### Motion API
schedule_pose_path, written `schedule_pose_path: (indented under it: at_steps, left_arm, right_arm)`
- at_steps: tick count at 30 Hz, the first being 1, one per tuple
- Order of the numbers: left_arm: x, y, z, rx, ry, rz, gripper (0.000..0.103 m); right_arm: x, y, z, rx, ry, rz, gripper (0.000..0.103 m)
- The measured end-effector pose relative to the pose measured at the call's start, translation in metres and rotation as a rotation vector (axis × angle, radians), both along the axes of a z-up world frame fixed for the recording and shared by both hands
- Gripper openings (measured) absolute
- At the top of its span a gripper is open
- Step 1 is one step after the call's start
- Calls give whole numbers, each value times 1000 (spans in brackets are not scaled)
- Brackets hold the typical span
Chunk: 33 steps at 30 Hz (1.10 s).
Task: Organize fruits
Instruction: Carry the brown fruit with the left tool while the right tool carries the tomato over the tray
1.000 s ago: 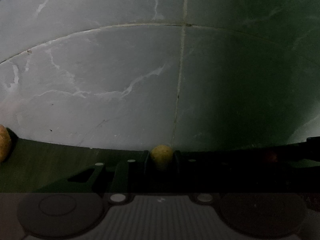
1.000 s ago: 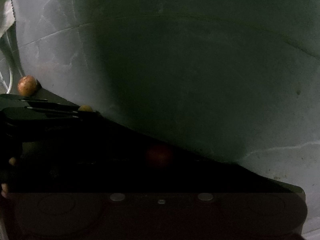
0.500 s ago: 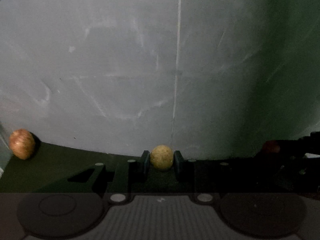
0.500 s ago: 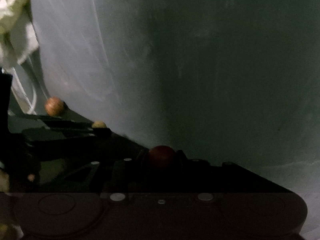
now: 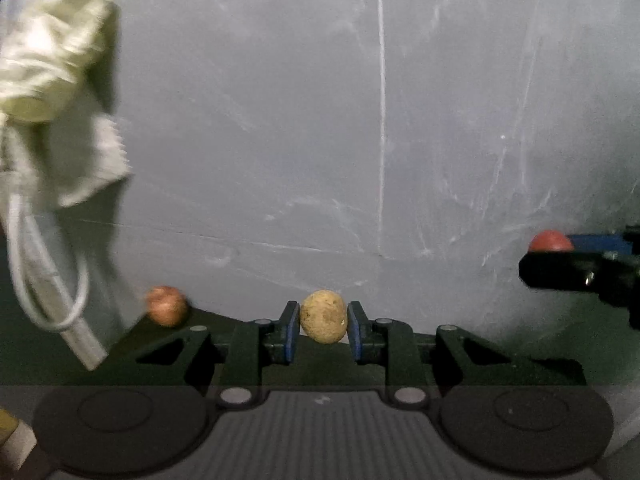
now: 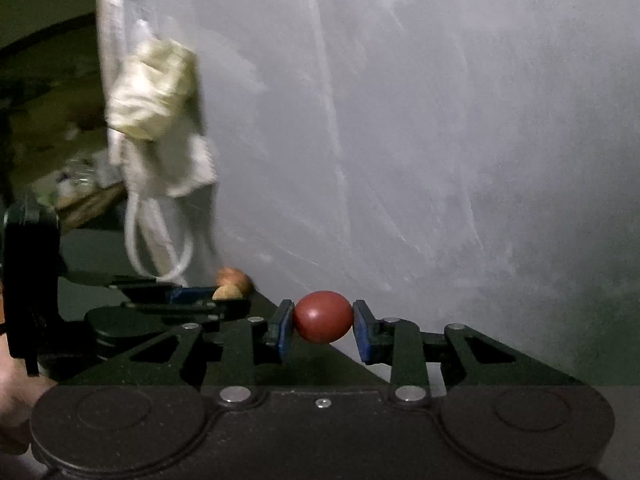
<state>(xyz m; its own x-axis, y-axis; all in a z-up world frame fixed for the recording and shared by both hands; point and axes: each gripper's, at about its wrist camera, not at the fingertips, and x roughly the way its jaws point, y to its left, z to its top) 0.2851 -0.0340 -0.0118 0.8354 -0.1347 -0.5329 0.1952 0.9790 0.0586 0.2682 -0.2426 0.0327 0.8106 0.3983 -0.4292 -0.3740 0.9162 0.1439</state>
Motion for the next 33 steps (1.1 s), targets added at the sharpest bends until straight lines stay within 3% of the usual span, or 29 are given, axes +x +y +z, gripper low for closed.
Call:
schedule_pose_path:
  at_steps: [9, 19, 26, 33]
  left_arm:
    - [-85, 23, 40, -9, -59, 182, 27]
    - [-165, 44, 42, -21, -50, 335, 27]
    - [-204, 53, 26, -38, -6, 419, 27]
    - [-237, 58, -17, -76, 92, 455, 27]
  right_arm:
    - [-53, 14, 33, 17, -66, 214, 33]
    - [-96, 55, 33, 34, -58, 426, 33]
    - [-115, 68, 21, 21, -20, 518, 33]
    - [-130, 74, -13, -47, 66, 559, 33]
